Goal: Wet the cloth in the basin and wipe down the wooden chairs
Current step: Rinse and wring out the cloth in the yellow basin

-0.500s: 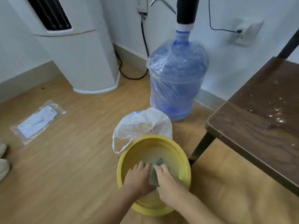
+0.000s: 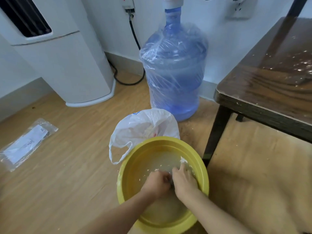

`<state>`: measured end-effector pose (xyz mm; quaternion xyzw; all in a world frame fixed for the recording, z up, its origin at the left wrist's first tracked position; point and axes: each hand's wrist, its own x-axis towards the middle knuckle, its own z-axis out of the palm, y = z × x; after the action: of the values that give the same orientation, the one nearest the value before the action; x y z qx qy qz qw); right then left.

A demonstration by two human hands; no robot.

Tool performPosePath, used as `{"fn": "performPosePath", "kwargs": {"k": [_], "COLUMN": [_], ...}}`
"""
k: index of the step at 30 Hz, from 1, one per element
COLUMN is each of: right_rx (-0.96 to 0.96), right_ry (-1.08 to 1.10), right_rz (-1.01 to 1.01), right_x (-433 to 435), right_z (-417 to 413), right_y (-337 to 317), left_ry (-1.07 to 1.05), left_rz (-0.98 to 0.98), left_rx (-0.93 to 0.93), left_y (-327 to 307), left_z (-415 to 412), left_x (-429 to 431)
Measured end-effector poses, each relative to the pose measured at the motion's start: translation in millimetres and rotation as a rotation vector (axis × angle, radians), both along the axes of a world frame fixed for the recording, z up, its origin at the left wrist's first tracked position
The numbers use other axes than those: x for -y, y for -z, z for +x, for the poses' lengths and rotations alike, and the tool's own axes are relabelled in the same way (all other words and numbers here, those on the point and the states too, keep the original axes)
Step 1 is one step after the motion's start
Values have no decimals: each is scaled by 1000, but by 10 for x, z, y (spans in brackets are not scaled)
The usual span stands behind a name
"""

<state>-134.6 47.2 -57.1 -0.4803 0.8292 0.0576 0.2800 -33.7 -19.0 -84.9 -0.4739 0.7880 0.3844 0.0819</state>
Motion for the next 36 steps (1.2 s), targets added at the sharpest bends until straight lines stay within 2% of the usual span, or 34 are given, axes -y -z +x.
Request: {"fn": "performPosePath", "kwargs": {"k": [2, 5, 8, 11, 13, 17, 20, 22, 24, 27, 30, 32, 34, 36], "right_rx": [42, 208, 387, 636, 740, 743, 815, 970, 1230, 1503, 1502, 1450, 1402, 1382], "right_ry": [116, 306, 455, 515, 508, 460, 661, 877, 1088, 1158, 1229, 1258, 1262, 1254], "right_rz": [-59, -183, -358, -472, -464, -437, -500, -464, -316, -165, -207, -258, -282, -249], "right_x": [3, 26, 21, 8, 19, 58, 96, 125, 173, 210, 197, 185, 184, 186], "right_z": [-43, -108, -195, -218, -191, -142, -158, -161, -165, -157, -173, -185, -202, -193], "right_y": [-20, -61, -110, -186, -228, -305, -377, -370, -350, -275, -214, -208, -208, -236], "left_ry": [-153, -375, -553, -704, -784, -836, -844, -792, -725, -580, -237, -115, -181, -384], "left_rz": [67, 228, 491, 850, 908, 787, 602, 558, 529, 394, 64, -98, -107, 44], "left_rx": [-155, -346, -380, -503, -636, -720, -697, -711, -718, -656, -417, -289, -278, -378], "left_y": [-20, -91, -182, -299, -287, -291, -375, -458, -531, -575, -575, -583, -606, -631], "left_z": [-62, -136, -173, -162, -129, -76, -52, -37, -32, -33, -8, 1, 3, 5], "left_x": [-14, -41, -68, -45, -4, 28, 52, 49, 11, -76, -24, 37, 39, -7]}}
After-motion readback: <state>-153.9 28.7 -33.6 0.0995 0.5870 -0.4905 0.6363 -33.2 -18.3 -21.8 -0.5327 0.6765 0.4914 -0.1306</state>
